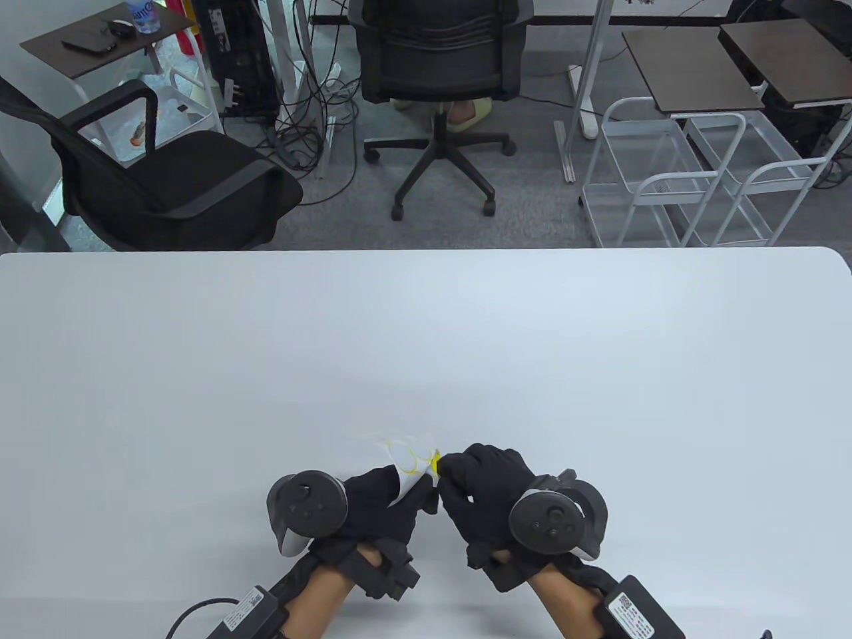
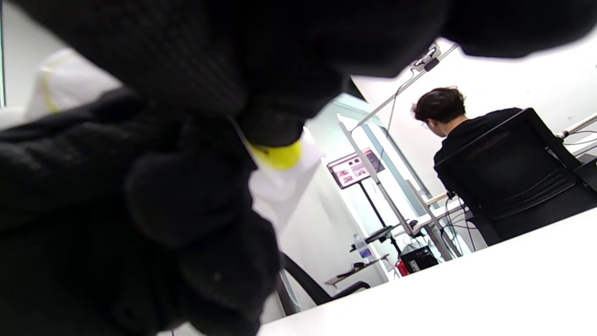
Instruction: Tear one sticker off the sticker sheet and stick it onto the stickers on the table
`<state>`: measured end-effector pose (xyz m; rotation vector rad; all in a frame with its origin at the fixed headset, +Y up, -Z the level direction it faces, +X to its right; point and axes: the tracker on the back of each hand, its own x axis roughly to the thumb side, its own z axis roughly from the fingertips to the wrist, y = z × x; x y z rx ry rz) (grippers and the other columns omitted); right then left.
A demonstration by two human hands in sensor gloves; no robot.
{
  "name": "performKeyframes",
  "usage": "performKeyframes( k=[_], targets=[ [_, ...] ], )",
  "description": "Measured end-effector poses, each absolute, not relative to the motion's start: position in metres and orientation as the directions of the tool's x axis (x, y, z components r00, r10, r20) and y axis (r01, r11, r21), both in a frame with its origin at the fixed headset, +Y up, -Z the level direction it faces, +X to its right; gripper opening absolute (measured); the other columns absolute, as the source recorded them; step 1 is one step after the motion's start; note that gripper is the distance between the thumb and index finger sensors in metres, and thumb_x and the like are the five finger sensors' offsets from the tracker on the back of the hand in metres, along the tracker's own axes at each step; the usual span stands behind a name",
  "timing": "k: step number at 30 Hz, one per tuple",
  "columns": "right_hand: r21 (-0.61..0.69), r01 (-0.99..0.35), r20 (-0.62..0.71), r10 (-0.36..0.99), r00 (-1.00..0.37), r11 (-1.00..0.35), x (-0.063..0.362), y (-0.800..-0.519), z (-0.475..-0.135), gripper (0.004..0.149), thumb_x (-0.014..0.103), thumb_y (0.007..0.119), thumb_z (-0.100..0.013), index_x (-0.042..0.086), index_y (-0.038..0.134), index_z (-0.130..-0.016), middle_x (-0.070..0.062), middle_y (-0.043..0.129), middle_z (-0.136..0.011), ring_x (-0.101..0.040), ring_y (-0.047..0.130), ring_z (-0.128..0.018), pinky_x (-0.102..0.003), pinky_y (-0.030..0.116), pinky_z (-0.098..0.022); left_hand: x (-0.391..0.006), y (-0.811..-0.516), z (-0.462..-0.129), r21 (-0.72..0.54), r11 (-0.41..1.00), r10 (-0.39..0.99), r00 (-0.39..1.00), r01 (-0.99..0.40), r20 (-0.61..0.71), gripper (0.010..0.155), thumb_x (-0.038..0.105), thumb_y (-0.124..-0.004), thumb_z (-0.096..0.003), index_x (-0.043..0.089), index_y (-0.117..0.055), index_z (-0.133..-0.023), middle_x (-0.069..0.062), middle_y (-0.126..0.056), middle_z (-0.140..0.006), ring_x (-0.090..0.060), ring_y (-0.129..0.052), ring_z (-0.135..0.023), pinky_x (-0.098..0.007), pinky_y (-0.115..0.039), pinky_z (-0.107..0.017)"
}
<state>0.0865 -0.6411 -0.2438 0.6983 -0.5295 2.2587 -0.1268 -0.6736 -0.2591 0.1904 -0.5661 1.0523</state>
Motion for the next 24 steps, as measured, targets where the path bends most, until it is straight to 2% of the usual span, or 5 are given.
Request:
performKeyframes(
  k=[15,21,24],
  targets=[
    [-0.219,-0.761,0.56,0.559,-0.611,-0.611,0.106,-0.637,-0.248,0.039,0.033,0.087,-0.044,0.006,0.093,-0.071,-0.006,0.097,-0.043,-0.02,0.091,-0.024,-0.05,0.081,-0.028,-0.137,-0.675,-0.264,-0.086,0.498,0.766,0.39,-0.863,0.511,0.044,0.04,-0.076,-0.0497,0.009,-0.091,-0.077,-0.006,-0.107,-0.057,-0.031,-0.111,-0.05,-0.045,-0.096,-0.039],
    [-0.283,-0.676,0.587,0.434,-0.683,-0.681,0.099,-0.631,-0.243,0.04,0.034,0.087,-0.044,0.006,0.093,-0.071,-0.005,0.097,-0.043,-0.02,0.091,-0.024,-0.051,0.081,-0.029,-0.137,-0.671,-0.264,-0.055,0.543,0.732,0.44,-0.838,0.52,0.043,0.041,-0.079,-0.0486,0.008,-0.094,-0.072,-0.005,-0.108,-0.05,-0.029,-0.113,-0.045,-0.044,-0.097,-0.034],
    [-0.307,-0.629,0.586,0.379,-0.716,-0.714,0.099,-0.629,-0.242,0.04,0.035,0.087,-0.044,0.007,0.093,-0.071,-0.005,0.097,-0.044,-0.021,0.091,-0.025,-0.051,0.081,-0.03,-0.137,-0.668,-0.264,-0.027,0.612,0.68,0.508,-0.79,0.528,0.043,0.042,-0.081,-0.048,0.008,-0.095,-0.07,-0.003,-0.109,-0.047,-0.027,-0.114,-0.042,-0.043,-0.098,-0.032]
  ],
)
